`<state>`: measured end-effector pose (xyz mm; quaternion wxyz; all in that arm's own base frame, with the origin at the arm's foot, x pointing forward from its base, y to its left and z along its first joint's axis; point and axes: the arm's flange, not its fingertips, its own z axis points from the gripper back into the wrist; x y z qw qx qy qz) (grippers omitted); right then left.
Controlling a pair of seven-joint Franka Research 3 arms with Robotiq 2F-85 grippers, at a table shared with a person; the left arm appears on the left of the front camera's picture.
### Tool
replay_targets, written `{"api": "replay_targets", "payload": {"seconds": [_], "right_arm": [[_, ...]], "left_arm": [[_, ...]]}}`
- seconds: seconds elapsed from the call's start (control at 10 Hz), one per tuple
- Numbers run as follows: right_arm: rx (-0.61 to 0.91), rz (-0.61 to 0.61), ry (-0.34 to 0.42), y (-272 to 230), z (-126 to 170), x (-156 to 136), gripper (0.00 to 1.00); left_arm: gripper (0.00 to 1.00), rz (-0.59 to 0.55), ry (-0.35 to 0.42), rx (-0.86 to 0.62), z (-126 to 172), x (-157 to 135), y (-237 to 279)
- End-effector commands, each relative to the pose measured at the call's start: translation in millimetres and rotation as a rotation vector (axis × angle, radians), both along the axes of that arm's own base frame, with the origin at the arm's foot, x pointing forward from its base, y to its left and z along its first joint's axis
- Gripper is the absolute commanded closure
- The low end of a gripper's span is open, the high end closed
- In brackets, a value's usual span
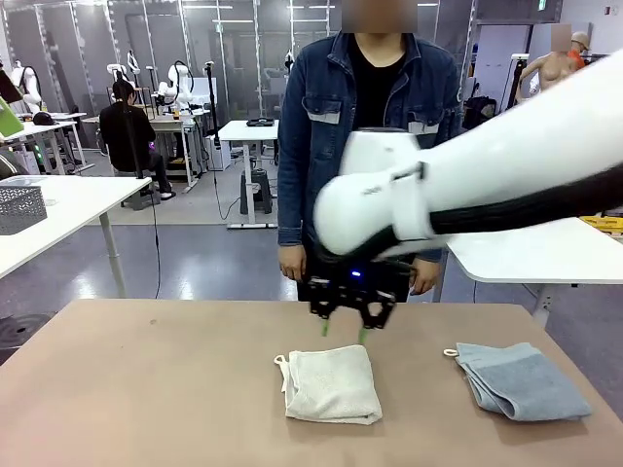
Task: Fold the towels and place them in the basket.
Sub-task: Stack the folded Towel with hook on the right side of the table.
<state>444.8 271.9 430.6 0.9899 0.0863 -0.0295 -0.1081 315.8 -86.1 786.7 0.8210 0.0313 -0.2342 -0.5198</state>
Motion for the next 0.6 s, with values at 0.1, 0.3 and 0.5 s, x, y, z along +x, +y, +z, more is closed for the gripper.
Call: {"api": "replay_targets", "payload": {"seconds": [0.1,0.3,0.5], "right_arm": [[0.251,0.046,-0.078,-74.7,-51.4,-14.0,0.34],[0.406,0.089,-0.129,-107.4,-81.5,-13.4,0.34],[0.496,0.105,-0.092,-122.2,-117.5,-0.4,0.34]], "left_arm": [[0.00,0.006,-0.010,0.008,-1.1,-1.9,0.8],[0.00,0.006,-0.010,0.008,-1.1,-1.9,0.8],[0.00,0.006,-0.010,0.008,-1.1,-1.9,0.8]]}}
